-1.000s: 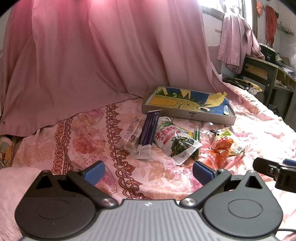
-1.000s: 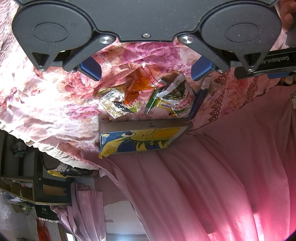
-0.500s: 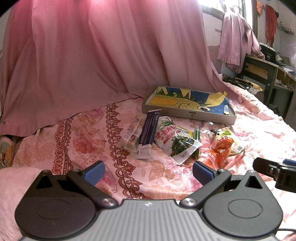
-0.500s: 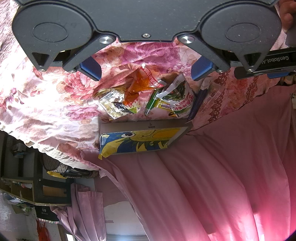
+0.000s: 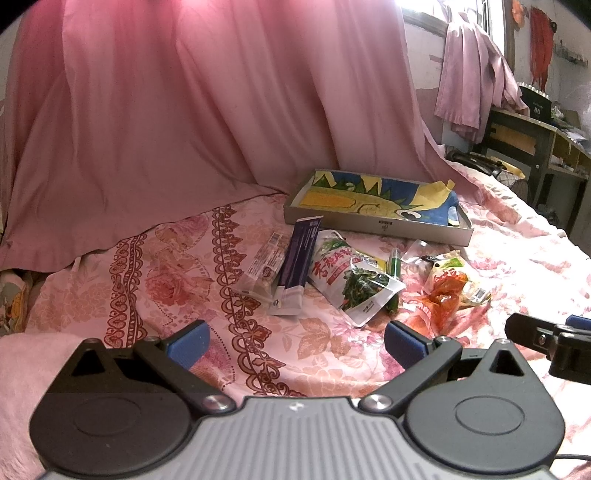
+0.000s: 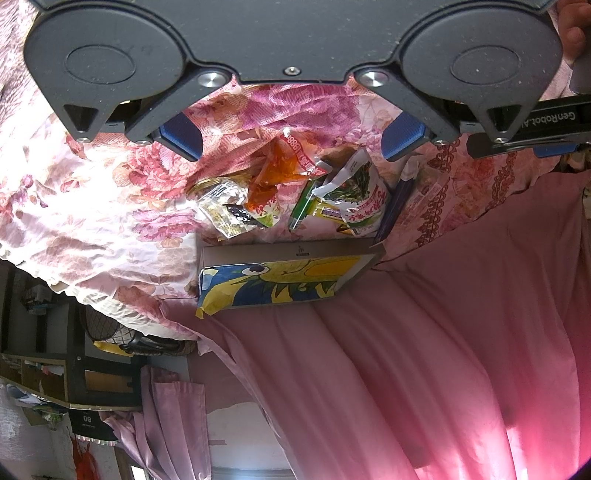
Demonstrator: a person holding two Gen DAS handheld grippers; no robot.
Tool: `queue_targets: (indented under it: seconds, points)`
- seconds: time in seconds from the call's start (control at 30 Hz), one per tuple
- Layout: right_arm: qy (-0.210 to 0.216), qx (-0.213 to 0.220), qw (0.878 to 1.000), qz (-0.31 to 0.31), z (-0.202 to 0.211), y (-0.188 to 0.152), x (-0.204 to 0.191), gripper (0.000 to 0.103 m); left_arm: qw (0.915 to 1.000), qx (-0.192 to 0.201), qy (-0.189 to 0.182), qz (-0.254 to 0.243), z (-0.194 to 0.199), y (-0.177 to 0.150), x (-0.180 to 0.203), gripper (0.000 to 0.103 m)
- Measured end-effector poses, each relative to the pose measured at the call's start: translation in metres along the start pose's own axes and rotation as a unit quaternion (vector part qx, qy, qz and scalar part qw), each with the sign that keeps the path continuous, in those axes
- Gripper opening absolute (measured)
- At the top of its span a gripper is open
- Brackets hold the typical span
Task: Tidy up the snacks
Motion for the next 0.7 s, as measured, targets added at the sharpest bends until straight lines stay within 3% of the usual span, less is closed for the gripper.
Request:
queue_targets:
  seconds: [0.33, 0.5, 0.7]
  points:
    - [-0.013, -0.012, 1.0, -0.013, -0.006, 0.008, 0.006, 0.103, 0.9991, -0.036, -0.007, 0.021, -0.013, 0.005, -0.014, 0.103]
    - [-0.002, -0.006, 0.999, 0.041, -0.012, 0.024, -0.002, 0.103, 0.9977, -0.057, -0.014, 0.032, -0.036, 0.028, -0.03, 0.103]
    - [0.022, -0.005, 0.992, 0.12, -0.036, 0.044, -0.022, 0.103, 0.9981, -0.048, -0.009, 0.037, -0.061, 0.06, -0.049, 0.103]
Point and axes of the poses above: each gripper's, at about its wrist camera, not at the fingertips, and z roughly against the way its jaws point, x to its right, y to its top, the point moved 9 cm from there along -z, roughly the way its jaws point, and after that the axes turned 3 degrees about -y, right-handed, at the moved point
